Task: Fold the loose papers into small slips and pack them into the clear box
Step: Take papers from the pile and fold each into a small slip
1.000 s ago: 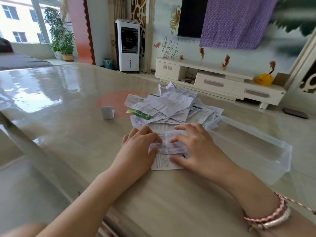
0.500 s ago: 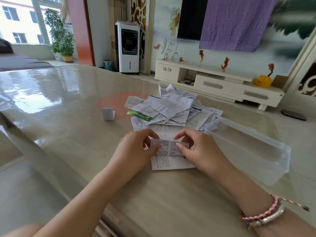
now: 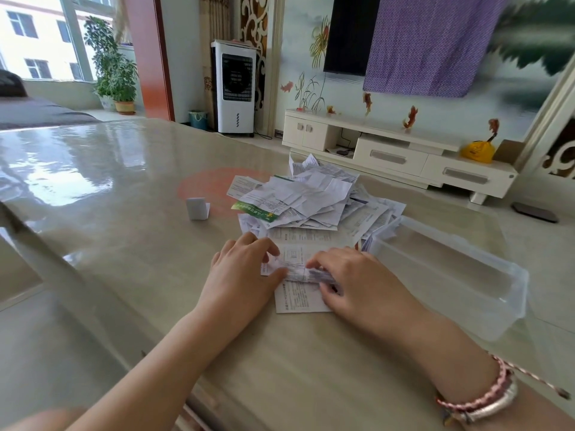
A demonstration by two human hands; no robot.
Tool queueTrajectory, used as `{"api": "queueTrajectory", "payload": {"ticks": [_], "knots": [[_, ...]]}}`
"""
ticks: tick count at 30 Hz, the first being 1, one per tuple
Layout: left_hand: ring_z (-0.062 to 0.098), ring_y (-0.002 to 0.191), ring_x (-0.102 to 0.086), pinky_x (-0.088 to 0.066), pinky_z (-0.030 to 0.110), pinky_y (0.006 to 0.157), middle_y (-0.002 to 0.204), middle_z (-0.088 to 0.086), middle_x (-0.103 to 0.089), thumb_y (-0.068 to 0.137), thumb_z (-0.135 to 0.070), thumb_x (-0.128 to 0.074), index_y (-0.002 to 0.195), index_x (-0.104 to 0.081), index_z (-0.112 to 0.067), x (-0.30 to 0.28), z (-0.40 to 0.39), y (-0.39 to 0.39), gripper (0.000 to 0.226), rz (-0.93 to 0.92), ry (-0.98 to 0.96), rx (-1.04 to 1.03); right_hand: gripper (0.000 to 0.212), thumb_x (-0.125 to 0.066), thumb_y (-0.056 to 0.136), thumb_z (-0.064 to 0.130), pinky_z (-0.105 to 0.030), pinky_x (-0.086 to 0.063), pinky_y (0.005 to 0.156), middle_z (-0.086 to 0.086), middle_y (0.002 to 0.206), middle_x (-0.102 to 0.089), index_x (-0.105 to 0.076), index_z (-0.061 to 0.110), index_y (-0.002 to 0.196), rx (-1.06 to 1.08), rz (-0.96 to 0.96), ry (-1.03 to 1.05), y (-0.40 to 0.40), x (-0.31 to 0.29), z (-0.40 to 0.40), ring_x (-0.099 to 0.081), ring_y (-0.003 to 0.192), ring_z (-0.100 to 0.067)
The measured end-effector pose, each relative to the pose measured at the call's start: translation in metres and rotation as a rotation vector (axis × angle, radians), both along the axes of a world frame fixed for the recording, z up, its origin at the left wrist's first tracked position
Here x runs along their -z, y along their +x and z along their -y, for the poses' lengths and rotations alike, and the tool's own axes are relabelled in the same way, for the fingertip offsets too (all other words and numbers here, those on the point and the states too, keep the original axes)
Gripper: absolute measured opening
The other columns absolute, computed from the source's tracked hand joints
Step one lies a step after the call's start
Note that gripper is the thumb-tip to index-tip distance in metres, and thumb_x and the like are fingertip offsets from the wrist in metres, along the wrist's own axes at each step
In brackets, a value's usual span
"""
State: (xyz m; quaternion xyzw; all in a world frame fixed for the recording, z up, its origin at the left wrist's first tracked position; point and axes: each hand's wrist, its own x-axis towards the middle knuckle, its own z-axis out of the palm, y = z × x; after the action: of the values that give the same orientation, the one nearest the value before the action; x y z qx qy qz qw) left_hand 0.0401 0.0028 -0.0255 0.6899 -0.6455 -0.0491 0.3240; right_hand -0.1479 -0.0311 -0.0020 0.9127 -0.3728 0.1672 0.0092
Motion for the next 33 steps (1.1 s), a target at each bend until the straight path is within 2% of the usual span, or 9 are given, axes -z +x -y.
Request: {"api": "queueTrajectory", "payload": {"ticks": [6,9,13,20,23,26,28,30,33], "knots": [[0.003,0.072,-0.056,-0.044,0.024,0.067,0.08,-0.01,-0.061,0.083,-0.043,-0.068,0.103,-0.048,-0.031,-0.008,-0.005,-0.007,0.031,-0.35,-0.104,0.067,0.013,-0.054,0.092,0.022,-0.029,-0.049,0.072,0.008,0.089,-0.067,-0.064,0.024,0.1,0.101,0.185,0.026,0.0,-0.005,-0.001,-0.061,0.082,-0.01],[-0.001,0.084,-0.061,-0.048,0.017,0.075,0.088,-0.012,-0.066,0.078,-0.026,-0.077,0.1,-0.047,-0.031,-0.009,-0.008,-0.011,0.038,-0.438,-0.135,0.184,0.01,-0.062,0.089,0.017,-0.012,-0.042,0.062,0.013,0.08,-0.068,-0.068,0.024,0.092,0.123,0.394,0.151,-0.002,-0.006,0.001,-0.059,0.069,0.005],[-0.007,0.091,-0.062,-0.044,0.006,0.076,0.096,-0.014,-0.066,0.077,-0.014,-0.078,0.102,-0.056,-0.017,-0.007,-0.009,-0.019,0.033,-0.408,-0.177,0.294,0.018,-0.066,0.089,0.012,-0.015,-0.043,0.058,0.019,0.081,-0.068,-0.071,0.029,0.09,-0.014,0.534,0.336,0.003,-0.008,-0.005,-0.061,0.069,-0.001],[0.01,0.08,-0.071,-0.057,0.037,0.081,0.079,-0.005,-0.074,0.081,-0.002,-0.072,0.087,-0.072,-0.022,-0.011,-0.005,-0.017,0.021,-0.588,-0.134,0.25,0.023,-0.066,0.084,0.002,-0.015,-0.05,0.065,0.01,0.083,-0.065,-0.061,0.024,0.092,-0.015,0.679,0.385,0.01,-0.004,-0.005,-0.062,0.087,-0.003],[0.014,0.074,-0.071,-0.058,0.041,0.077,0.075,-0.002,-0.074,0.082,-0.001,-0.07,0.084,-0.072,-0.024,-0.013,-0.004,-0.01,0.023,-0.62,-0.105,0.182,0.025,-0.07,0.082,0.006,-0.015,-0.049,0.066,0.011,0.092,-0.061,-0.056,0.023,0.095,0.032,0.647,0.296,0.012,-0.003,-0.002,-0.059,0.09,-0.002],[0.024,0.069,-0.068,-0.051,0.03,0.066,0.068,0.002,-0.072,0.082,-0.002,-0.071,0.08,-0.061,-0.024,-0.015,0.004,0.008,0.024,-0.637,-0.149,0.045,0.026,-0.069,0.083,0.008,-0.014,-0.046,0.067,0.014,0.097,-0.056,-0.052,0.025,0.095,0.054,0.574,0.252,0.01,-0.002,-0.001,-0.055,0.092,-0.001],[0.02,0.065,-0.063,-0.044,0.025,0.061,0.069,-0.001,-0.07,0.081,0.0,-0.069,0.074,-0.054,-0.024,-0.016,0.013,0.029,0.029,-0.64,-0.21,-0.067,0.026,-0.068,0.084,0.01,-0.013,-0.046,0.069,0.015,0.097,-0.054,-0.051,0.028,0.092,0.064,0.528,0.238,0.01,0.0,-0.001,-0.054,0.093,0.001],[0.014,0.068,-0.061,-0.044,0.02,0.063,0.078,-0.001,-0.07,0.081,0.005,-0.063,0.071,-0.059,-0.025,-0.017,0.022,0.051,0.032,-0.625,-0.25,-0.139,0.025,-0.067,0.086,0.012,-0.013,-0.045,0.07,0.016,0.097,-0.052,-0.051,0.032,0.086,0.066,0.477,0.211,0.013,0.0,0.0,-0.054,0.093,0.002],[0.015,0.085,-0.065,-0.043,0.018,0.074,0.093,0.001,-0.071,0.08,0.009,-0.055,0.086,-0.07,-0.021,-0.015,0.03,0.076,0.033,-0.638,-0.271,-0.231,0.02,-0.065,0.088,0.017,-0.014,-0.042,0.069,0.016,0.097,-0.05,-0.054,0.033,0.085,0.077,0.403,0.188,0.022,0.002,0.002,-0.052,0.091,0.003]]}}
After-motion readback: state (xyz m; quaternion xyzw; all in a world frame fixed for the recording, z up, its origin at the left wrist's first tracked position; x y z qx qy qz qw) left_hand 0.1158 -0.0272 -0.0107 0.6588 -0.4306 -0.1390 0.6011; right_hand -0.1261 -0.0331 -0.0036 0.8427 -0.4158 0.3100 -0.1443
